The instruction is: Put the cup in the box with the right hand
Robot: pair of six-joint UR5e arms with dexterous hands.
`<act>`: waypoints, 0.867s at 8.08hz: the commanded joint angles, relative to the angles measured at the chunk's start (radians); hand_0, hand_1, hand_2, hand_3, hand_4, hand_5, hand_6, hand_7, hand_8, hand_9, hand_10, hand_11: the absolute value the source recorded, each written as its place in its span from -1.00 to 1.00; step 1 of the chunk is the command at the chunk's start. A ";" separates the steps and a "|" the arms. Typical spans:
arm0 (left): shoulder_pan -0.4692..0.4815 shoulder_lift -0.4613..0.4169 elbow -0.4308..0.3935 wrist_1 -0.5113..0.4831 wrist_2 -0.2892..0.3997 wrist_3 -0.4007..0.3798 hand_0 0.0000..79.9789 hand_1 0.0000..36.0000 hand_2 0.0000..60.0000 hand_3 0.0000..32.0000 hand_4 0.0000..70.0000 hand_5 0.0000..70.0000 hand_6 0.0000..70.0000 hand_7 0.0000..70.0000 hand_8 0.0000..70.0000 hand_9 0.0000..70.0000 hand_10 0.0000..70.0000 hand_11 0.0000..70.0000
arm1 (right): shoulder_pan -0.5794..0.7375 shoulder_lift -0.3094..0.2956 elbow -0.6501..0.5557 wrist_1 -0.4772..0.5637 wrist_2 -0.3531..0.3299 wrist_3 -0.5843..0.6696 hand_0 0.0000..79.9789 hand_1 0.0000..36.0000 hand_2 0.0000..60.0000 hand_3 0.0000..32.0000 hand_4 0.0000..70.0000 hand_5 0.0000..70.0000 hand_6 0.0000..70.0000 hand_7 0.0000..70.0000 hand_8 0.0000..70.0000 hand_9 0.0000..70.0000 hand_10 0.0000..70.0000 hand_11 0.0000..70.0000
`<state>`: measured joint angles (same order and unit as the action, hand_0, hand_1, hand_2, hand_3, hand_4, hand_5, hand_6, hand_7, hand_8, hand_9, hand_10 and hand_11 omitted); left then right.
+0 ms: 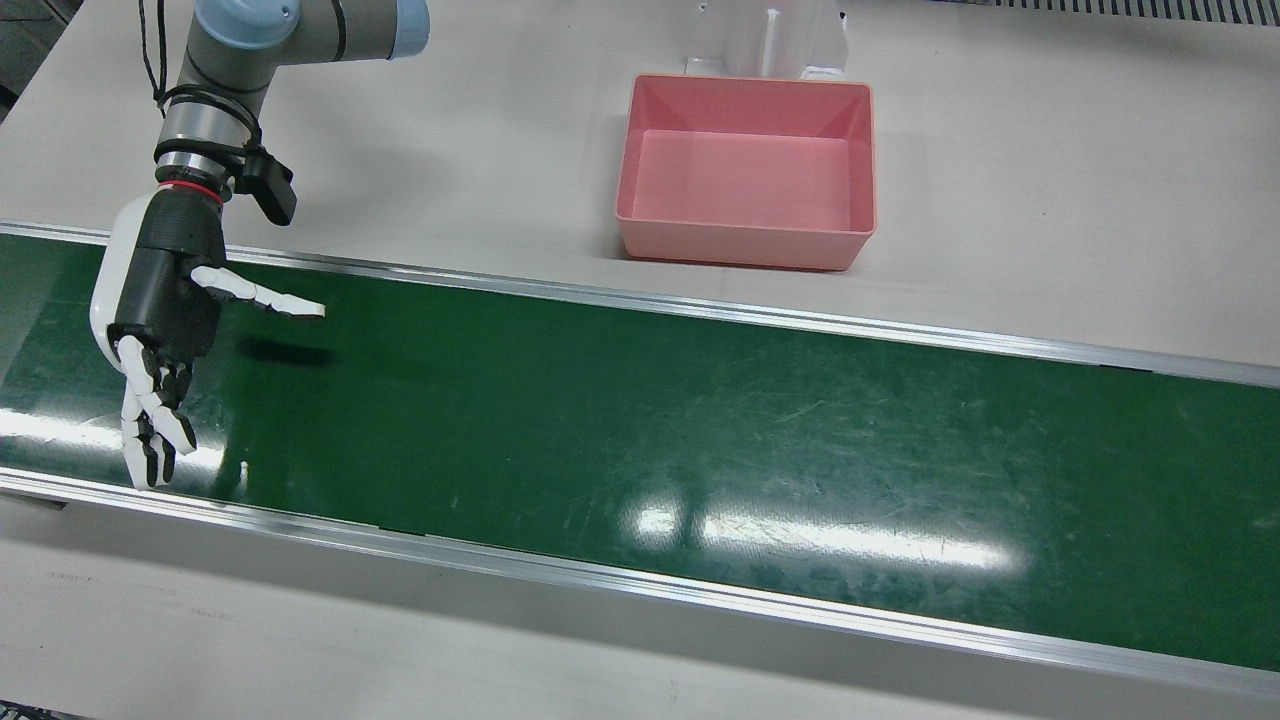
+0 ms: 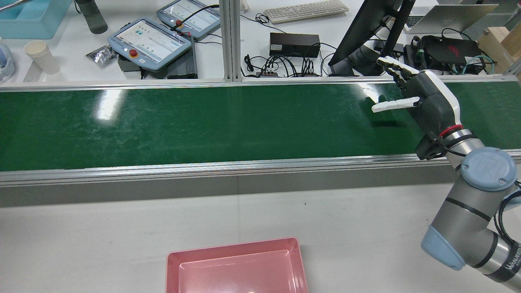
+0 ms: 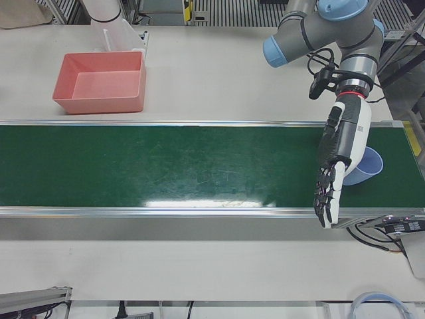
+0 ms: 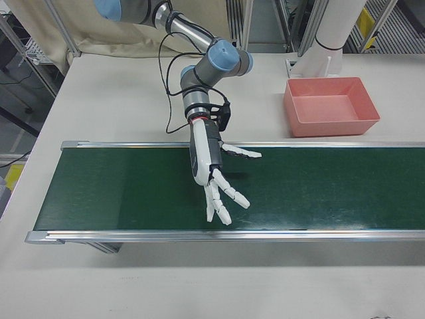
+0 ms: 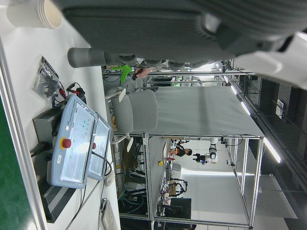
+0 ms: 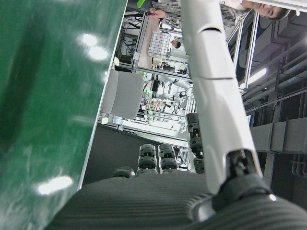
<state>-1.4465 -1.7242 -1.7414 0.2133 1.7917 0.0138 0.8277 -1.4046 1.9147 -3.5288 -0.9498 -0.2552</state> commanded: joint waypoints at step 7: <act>0.000 0.000 0.000 0.000 0.000 0.000 -1.00 -1.00 -1.00 -1.00 -1.00 -1.00 -1.00 -1.00 -1.00 -1.00 -1.00 -1.00 | -0.005 0.004 -0.055 0.057 0.012 0.056 0.37 0.15 -1.00 -0.99 -1.00 -0.76 -0.89 -0.75 -0.74 -0.69 -0.99 -0.92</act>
<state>-1.4465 -1.7242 -1.7401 0.2131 1.7917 0.0138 0.8273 -1.4091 1.8955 -3.4730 -0.9446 -0.1971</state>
